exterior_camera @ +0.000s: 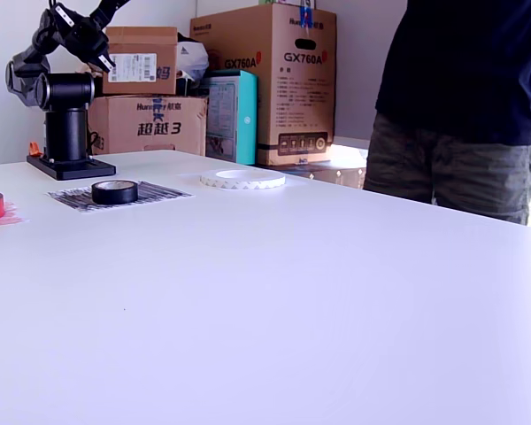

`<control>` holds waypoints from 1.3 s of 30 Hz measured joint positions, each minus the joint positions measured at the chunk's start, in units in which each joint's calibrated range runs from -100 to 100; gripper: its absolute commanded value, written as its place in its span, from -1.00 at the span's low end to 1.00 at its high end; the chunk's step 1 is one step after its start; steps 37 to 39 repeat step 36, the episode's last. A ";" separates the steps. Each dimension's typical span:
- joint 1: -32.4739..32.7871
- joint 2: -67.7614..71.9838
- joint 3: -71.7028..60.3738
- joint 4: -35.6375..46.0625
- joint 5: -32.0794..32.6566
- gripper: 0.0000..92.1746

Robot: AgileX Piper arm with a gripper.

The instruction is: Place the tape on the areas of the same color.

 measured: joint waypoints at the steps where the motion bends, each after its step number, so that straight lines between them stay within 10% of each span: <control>1: 0.37 -1.07 0.65 0.00 0.00 -0.99; 39: 0.58 -2.69 1.53 -0.12 0.01 -1.00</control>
